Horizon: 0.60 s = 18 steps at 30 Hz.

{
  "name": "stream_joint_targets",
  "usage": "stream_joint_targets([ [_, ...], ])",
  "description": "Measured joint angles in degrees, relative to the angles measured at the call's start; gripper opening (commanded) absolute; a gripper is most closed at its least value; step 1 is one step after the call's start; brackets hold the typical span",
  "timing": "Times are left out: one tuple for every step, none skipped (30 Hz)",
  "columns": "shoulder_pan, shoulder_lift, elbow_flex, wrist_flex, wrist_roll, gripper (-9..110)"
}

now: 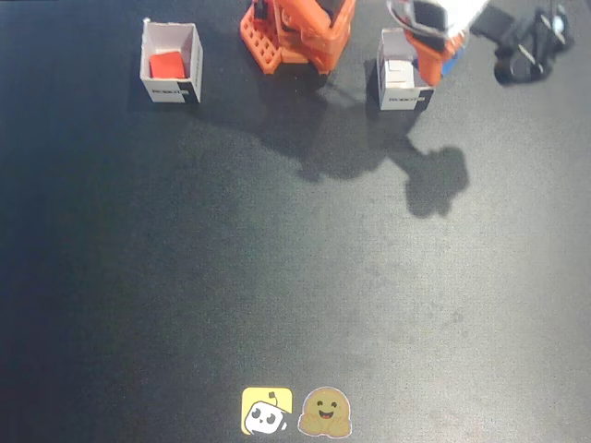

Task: Put the red cube in the right box and the blue cube in the left box.

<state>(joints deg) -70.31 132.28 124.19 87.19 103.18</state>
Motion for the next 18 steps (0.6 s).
stream_joint_targets([
  [-0.18,0.53,0.18,0.62,-0.26,9],
  [-0.26,1.05,0.44,1.14,-0.88,9],
  [-0.26,1.85,0.88,1.49,-1.41,9],
  [-0.26,2.90,1.49,1.76,-1.58,9],
  [-0.44,4.04,2.20,1.76,-1.85,9],
  [-0.97,5.36,3.08,1.76,-1.85,9],
  [-1.49,6.59,3.96,1.85,-1.85,9],
  [-1.85,7.65,4.83,1.76,-1.85,9],
  [-2.02,8.70,5.71,1.76,-1.85,9],
  [-2.11,9.76,6.59,1.76,-1.93,9],
  [-2.02,10.55,7.21,1.67,-1.93,9],
  [-1.93,11.25,7.82,1.67,-2.02,9],
  [-1.93,11.78,8.09,1.67,-2.11,9],
  [-2.11,12.04,8.35,1.67,-2.37,9],
  [-2.29,12.30,8.35,1.67,-2.55,9],
  [-2.46,12.30,8.70,1.67,-2.64,9],
  [-2.72,12.30,9.05,1.67,-2.72,9],
  [-2.90,12.30,9.49,1.49,-2.72,9],
])
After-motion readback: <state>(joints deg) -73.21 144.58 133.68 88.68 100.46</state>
